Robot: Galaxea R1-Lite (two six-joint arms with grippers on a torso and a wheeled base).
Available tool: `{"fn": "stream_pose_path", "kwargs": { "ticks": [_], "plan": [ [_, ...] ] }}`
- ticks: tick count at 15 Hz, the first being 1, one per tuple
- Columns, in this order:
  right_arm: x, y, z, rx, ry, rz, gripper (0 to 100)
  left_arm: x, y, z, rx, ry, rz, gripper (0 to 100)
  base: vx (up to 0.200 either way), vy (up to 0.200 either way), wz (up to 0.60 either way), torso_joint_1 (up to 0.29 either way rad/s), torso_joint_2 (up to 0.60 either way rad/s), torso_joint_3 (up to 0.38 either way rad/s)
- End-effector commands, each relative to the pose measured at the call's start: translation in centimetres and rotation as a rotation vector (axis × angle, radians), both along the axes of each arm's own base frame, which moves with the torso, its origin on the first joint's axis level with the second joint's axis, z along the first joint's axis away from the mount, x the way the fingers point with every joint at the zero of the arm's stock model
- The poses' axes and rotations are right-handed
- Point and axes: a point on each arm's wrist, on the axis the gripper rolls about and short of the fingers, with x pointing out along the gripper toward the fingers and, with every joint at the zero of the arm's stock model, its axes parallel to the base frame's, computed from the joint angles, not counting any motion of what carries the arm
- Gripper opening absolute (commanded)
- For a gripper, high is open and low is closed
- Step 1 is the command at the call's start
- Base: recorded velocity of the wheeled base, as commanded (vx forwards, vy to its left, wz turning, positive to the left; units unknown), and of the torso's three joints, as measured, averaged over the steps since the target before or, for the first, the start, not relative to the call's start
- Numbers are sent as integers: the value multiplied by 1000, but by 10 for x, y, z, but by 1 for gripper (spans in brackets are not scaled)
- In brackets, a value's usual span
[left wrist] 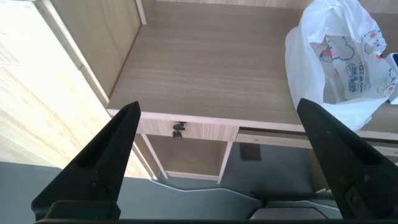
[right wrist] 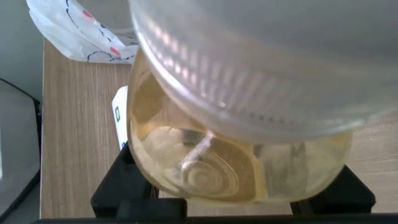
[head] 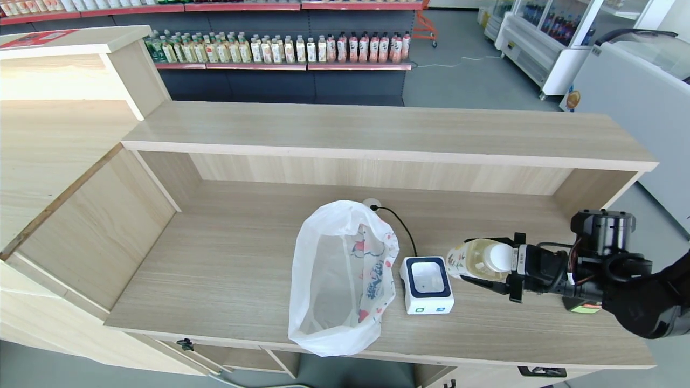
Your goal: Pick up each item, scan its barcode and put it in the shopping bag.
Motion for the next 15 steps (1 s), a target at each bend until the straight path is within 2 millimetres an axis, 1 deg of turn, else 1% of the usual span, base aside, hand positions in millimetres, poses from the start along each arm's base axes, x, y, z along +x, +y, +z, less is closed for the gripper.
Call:
{"fn": "stream_pose_path", "kwargs": {
  "ticks": [1,4,6,7,9,11,15],
  "plan": [
    [15,8,-9,1,5,28,0,0,0,0,0,0,0,100,0,0,0,0,0,0],
    [30,22,-13,5,-35,68,0,0,0,0,0,0,0,100,0,0,0,0,0,0],
    [45,32,-24,15,-72,101,0,0,0,0,0,0,0,100,0,0,0,0,0,0],
    [49,35,-28,16,-75,109,0,0,0,0,0,0,-1,100,0,0,0,0,0,0],
    [53,38,-32,16,-74,118,0,0,0,0,0,0,0,100,0,0,0,0,0,0],
    [55,40,-41,19,-51,139,0,0,0,0,0,0,0,100,0,0,0,0,0,0],
    [59,40,-43,23,-57,144,0,0,0,0,0,0,0,100,0,0,0,0,0,0]
  ]
}}
